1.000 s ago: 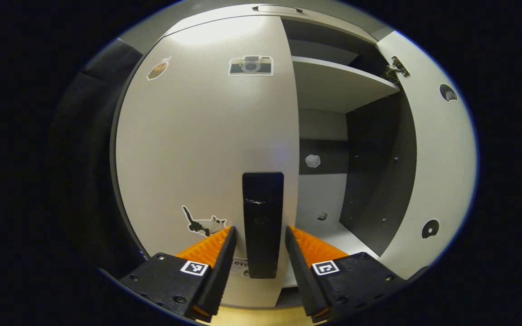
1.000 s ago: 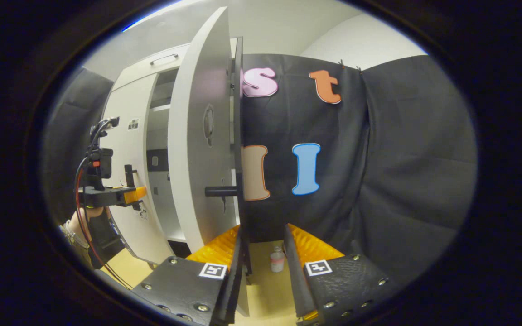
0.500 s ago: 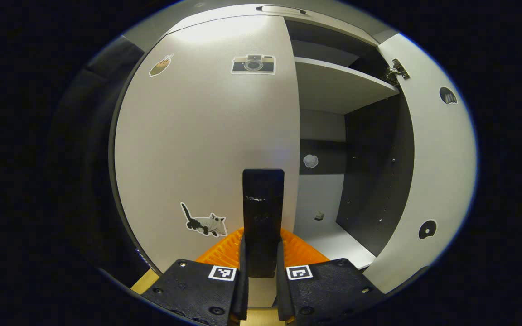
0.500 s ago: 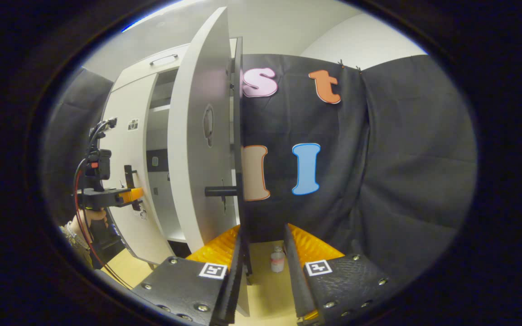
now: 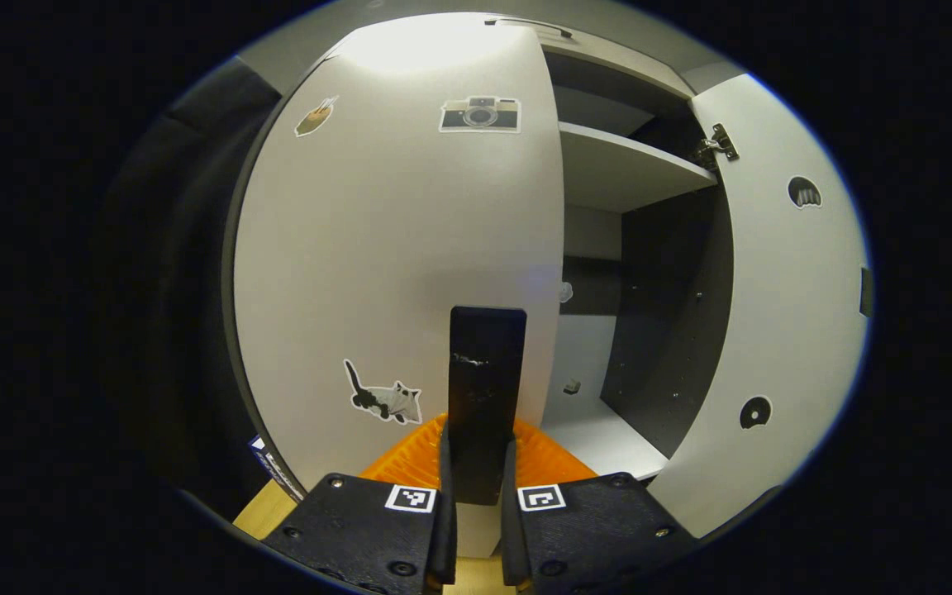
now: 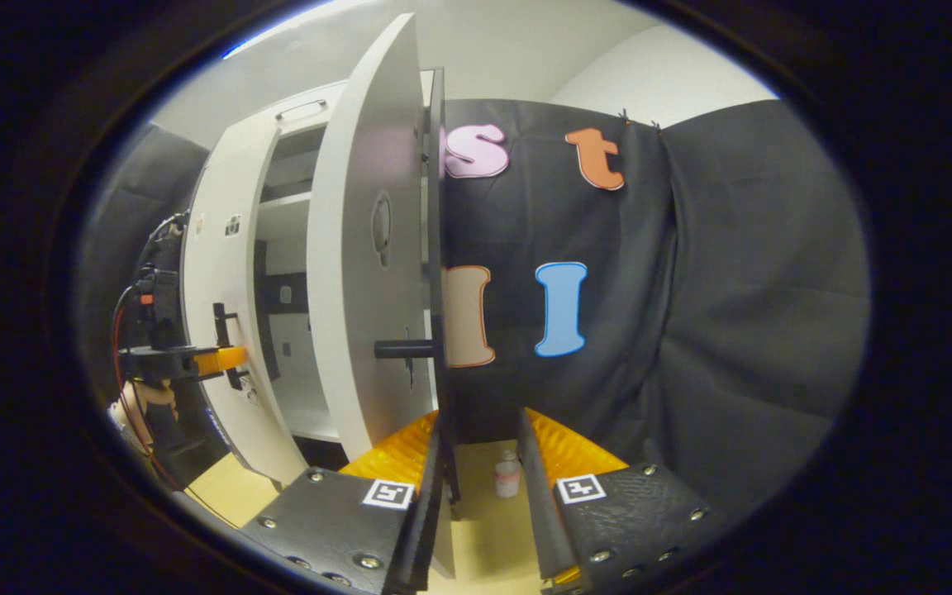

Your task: Open the right door of the double-door shoe cabinet with the right hand, and open the left door with the left hand.

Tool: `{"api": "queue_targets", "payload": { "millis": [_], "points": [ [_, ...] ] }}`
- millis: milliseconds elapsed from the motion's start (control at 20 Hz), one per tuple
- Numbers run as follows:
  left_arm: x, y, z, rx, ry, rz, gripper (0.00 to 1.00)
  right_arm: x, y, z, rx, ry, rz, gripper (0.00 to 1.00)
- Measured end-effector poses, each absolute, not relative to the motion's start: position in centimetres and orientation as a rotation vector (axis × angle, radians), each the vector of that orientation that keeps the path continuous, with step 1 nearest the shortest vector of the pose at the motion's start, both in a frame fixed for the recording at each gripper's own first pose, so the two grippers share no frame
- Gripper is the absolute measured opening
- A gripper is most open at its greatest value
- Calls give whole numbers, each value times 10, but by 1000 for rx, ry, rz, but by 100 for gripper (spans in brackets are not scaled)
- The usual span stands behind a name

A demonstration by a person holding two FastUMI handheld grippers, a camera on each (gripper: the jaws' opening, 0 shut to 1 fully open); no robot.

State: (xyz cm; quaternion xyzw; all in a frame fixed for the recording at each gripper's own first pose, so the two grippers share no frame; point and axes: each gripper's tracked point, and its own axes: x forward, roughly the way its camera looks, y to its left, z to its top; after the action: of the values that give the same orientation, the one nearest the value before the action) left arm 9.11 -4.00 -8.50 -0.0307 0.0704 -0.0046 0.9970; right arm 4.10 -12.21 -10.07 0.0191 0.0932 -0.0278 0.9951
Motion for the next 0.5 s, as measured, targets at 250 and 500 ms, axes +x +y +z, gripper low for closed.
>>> {"api": "queue_targets", "payload": {
  "millis": [250, 500],
  "points": [
    [72, -34, -85, -72, 148, -9, 22, 42, -123, -101, 37, 186, -53, 49],
    [51, -26, -82, -79, 151, 4, 22, 43, -123, -100, 34, 190, -49, 49]
  ]
}}
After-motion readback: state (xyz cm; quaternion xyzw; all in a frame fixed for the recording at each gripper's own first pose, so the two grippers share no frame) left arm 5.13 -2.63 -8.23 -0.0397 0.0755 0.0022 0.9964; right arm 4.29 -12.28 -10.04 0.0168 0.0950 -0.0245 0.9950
